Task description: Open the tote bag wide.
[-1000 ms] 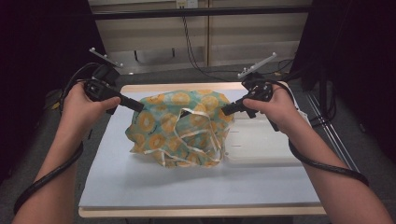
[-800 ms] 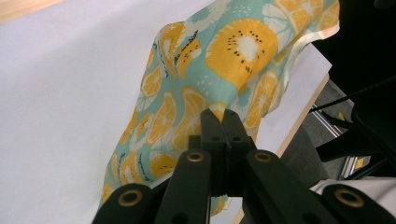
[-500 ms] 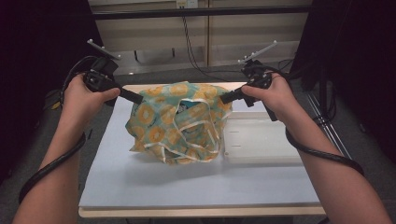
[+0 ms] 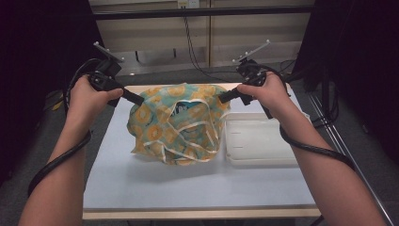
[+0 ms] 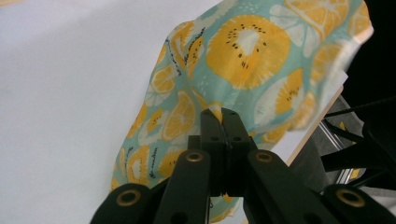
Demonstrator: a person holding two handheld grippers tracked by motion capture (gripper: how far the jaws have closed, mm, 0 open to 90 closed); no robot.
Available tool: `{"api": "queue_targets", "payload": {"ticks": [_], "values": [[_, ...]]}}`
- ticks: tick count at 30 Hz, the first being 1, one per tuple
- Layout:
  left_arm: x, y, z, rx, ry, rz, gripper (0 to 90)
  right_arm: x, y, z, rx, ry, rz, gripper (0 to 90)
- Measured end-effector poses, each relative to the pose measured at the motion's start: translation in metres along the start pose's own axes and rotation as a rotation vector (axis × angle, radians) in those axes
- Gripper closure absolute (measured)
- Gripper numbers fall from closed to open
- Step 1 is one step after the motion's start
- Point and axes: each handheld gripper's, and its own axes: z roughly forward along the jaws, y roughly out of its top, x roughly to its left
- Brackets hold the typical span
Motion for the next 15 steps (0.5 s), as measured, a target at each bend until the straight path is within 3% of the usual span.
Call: {"api": "queue_targets", "payload": {"ticks": [3,9,14,15], "values": [[0.002,0.0,0.006,0.014,0.006,-0.012,89.6,-0.001,-0.001,0.004,0.015,0.001,0.005,90.0],[0.007,-0.001,0.017,0.071,-0.004,0.011,89.6,-0.005,-0.004,0.01,0.03,-0.014,0.011,90.0],[0.011,-0.005,0.027,0.066,-0.006,-0.018,89.6,-0.008,-0.011,0.016,0.04,-0.015,0.009,90.0],[0.013,-0.005,0.028,0.078,-0.006,-0.003,89.6,-0.009,-0.012,0.017,0.041,-0.006,0.008,90.0]]}}
